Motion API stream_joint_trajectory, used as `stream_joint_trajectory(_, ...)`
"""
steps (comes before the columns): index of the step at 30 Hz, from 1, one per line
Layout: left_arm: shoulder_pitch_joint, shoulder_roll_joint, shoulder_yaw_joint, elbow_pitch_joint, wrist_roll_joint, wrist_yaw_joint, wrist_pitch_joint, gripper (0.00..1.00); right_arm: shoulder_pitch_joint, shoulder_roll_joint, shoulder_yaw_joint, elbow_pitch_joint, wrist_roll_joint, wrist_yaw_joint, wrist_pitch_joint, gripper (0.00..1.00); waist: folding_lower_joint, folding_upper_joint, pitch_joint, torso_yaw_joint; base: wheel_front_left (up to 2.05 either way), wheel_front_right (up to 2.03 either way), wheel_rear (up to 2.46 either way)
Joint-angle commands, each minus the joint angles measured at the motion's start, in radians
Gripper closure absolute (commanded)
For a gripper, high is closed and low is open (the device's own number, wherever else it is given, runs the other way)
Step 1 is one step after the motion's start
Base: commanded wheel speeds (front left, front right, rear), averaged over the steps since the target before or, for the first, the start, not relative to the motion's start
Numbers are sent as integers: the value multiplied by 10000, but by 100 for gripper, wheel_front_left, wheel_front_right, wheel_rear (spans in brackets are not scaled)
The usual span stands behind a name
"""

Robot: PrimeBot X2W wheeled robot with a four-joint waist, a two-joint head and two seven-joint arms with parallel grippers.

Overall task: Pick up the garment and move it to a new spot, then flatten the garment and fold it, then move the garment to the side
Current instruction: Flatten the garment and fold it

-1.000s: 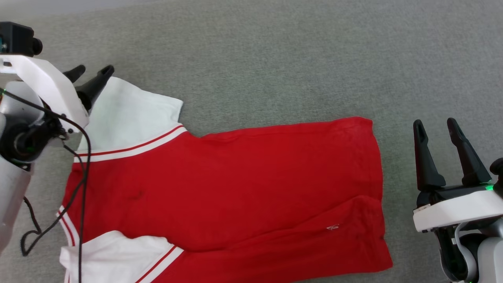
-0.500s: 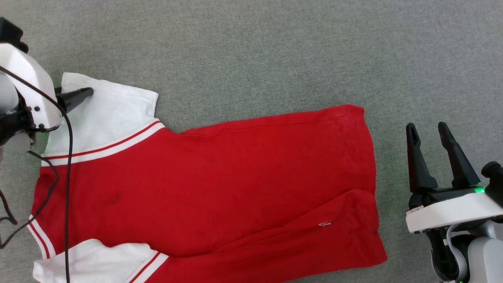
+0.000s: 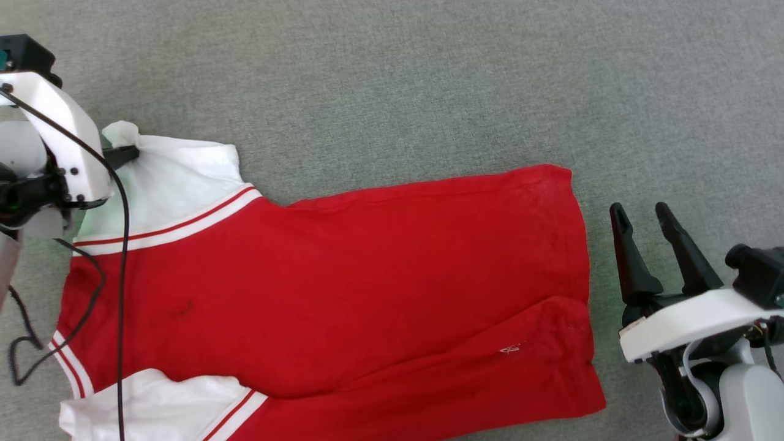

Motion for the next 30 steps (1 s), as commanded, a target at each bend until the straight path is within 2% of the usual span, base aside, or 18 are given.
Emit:
stream_joint_trajectory(1, 423, -386, -285, 140, 132, -34, -194, 100, -297, 18, -52, 186, 267, -5, 386, 0, 2, -1, -136, 140, 0, 0, 0)
stream_joint_trajectory(6, 117, -458, -195, -110, 153, -89, -834, 100, -794, 20, -93, 724, 291, -5, 1850, 0, 2, -1, -396, 535, 0, 0, 0)
stream_joint_trajectory(7, 117, -458, -195, -110, 153, -89, -834, 100, -794, 20, -93, 724, 291, -5, 1850, 0, 2, -1, -396, 535, 0, 0, 0)
stream_joint_trajectory(11, -89, -466, -191, -520, 185, -86, -1277, 100, -1411, -27, -84, 964, -169, -5, 3472, 0, 2, -1, -484, 888, 0, 0, 0)
stream_joint_trajectory(19, -165, -443, -543, -1628, 279, -103, -1753, 100, -2718, -566, 31, 1195, -922, -5, 6737, 0, 2, -1, -343, 1514, 0, 0, 0)
stream_joint_trajectory(22, -108, -399, -638, -1946, 213, -104, -1914, 100, -3130, -799, 92, 1495, -1027, -6, 7437, 0, 2, -1, -253, 1676, 0, 0, 0)
stream_joint_trajectory(28, 32, -253, -849, -2372, 112, -104, -2151, 100, -3212, -772, 286, 2429, -949, -5, 8891, 0, 2, -1, -161, 1887, 0, 0, 0)
stream_joint_trajectory(29, 50, -232, -881, -2423, 82, -104, -2186, 100, -3151, -724, 266, 2560, -928, -3, 9205, 12, 2, -1, -166, 1913, 0, 0, 0)
stream_joint_trajectory(30, 79, -206, -934, -2463, 83, -105, -2220, 100, -3100, -717, 246, 2630, -937, -3, 9442, 67, 2, -1, -174, 1934, 0, 0, 0)
